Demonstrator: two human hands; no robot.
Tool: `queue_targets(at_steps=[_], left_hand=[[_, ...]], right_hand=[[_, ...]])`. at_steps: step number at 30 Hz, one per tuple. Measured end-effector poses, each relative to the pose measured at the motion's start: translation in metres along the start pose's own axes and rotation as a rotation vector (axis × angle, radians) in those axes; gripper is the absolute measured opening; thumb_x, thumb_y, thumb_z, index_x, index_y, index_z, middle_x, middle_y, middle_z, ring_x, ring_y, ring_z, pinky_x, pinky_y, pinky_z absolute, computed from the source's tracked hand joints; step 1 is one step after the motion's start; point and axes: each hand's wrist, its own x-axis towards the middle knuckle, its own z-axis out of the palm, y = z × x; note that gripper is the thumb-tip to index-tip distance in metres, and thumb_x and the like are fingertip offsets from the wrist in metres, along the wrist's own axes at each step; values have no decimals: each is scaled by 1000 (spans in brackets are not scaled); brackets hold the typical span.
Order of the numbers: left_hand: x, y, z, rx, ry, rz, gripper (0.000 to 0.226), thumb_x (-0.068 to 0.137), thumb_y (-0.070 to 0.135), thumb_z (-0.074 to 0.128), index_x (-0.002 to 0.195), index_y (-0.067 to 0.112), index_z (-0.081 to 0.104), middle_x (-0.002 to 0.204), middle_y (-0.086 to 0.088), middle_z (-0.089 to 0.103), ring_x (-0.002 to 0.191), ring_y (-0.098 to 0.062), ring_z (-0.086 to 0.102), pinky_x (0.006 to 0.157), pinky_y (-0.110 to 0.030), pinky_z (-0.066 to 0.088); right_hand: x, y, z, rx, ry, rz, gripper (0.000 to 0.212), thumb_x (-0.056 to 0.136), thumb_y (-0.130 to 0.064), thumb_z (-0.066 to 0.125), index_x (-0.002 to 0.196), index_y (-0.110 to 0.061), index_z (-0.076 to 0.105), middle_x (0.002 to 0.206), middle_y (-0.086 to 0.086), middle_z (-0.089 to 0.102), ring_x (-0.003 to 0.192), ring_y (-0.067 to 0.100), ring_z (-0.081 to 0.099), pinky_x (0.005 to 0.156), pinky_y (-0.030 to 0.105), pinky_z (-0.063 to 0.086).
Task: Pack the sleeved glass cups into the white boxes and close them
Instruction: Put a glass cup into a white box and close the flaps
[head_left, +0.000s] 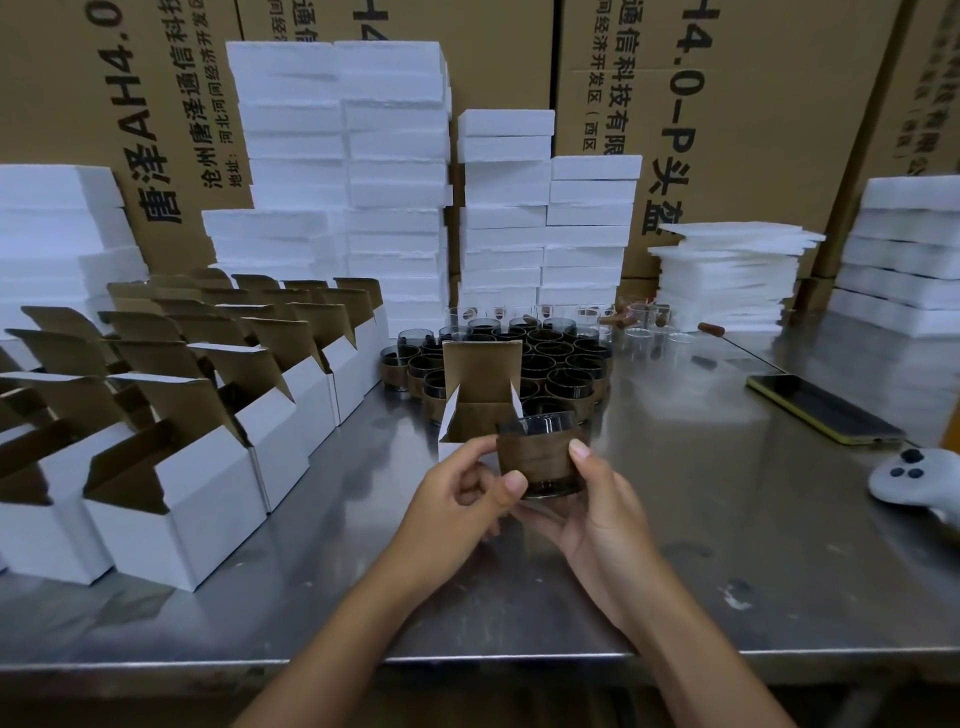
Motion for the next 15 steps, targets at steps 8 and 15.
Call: queue_targets(at_steps=[8,15], left_hand=[[2,-1,-2,0,19,9,58,72,57,59,120,26,55,63,5,61,53,-2,54,52,-16,44],[2,-4,-1,-11,48,19,42,76,47,58,113,28,60,67,9,65,62,-4,61,59,-16,48]], right_hand=[[1,1,0,0,-28,58,45,77,-43,49,104,-9,62,100,17,71,100,31,67,74,38,57],[1,0,-3,-115,88,-112,55,68,-36,74,111,-6,60,107,18,67,101,28,65,84,34,55]])
